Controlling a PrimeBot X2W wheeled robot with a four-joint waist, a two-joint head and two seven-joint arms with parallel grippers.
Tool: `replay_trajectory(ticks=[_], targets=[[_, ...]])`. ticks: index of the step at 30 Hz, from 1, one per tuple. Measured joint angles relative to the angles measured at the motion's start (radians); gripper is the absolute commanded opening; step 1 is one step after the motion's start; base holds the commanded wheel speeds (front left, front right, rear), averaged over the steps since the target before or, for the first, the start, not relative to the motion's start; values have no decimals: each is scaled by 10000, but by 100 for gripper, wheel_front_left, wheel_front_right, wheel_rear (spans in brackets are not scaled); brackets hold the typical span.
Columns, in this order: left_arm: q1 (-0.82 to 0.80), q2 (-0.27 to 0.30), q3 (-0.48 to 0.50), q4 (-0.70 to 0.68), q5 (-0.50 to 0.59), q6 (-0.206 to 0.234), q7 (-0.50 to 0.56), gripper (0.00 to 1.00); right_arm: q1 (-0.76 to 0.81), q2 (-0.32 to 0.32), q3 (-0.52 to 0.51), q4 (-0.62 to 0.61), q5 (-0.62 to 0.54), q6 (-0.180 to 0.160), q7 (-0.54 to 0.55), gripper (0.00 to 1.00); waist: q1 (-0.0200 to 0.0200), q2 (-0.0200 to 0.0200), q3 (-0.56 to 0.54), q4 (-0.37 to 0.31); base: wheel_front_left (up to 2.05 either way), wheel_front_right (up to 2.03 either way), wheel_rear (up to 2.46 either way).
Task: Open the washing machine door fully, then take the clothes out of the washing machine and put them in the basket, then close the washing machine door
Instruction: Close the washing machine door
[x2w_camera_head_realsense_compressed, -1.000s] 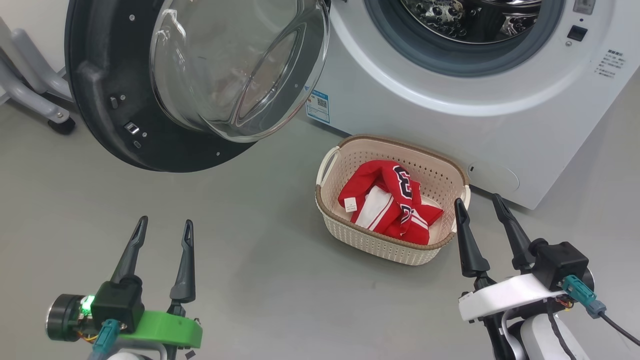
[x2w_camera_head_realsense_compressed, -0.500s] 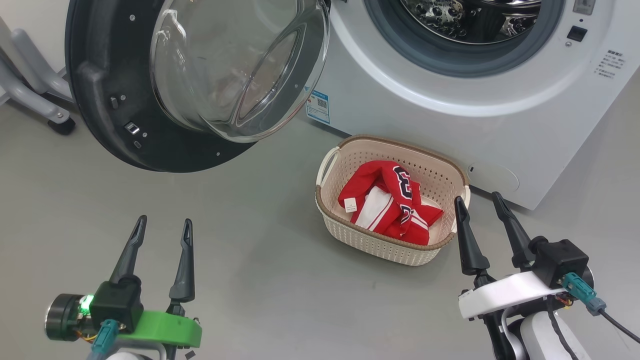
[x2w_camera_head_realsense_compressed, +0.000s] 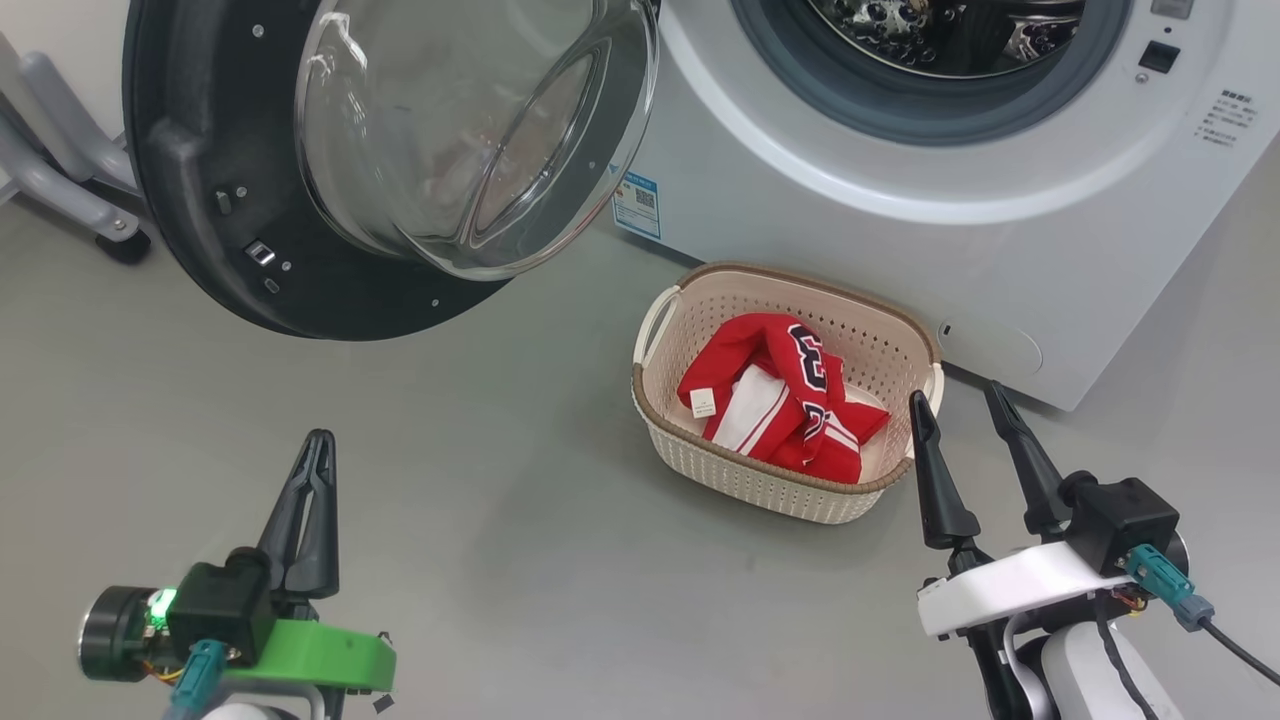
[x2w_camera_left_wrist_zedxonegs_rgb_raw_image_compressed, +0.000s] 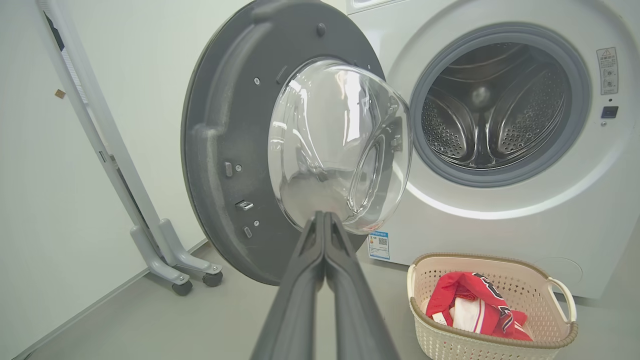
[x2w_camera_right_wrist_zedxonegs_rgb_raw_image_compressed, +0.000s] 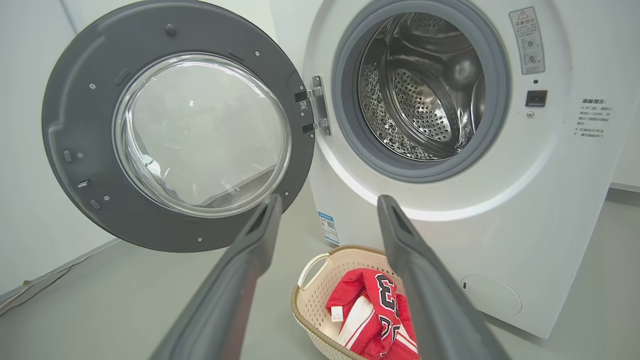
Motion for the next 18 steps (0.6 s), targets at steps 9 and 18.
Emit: replay_trajectory(ticks=[9,18], targets=[[-277,479,619,-660,2,-186,-2,0,19,-205,-67,-230,-128,-29,0,100,0,0,449,13,0,0,0],[-1775,2090,2715,-1252,-717,-426,-52,0,11,-355,221,-441,-384,-15,115,100,0,0,1097,-345,0,0,0]])
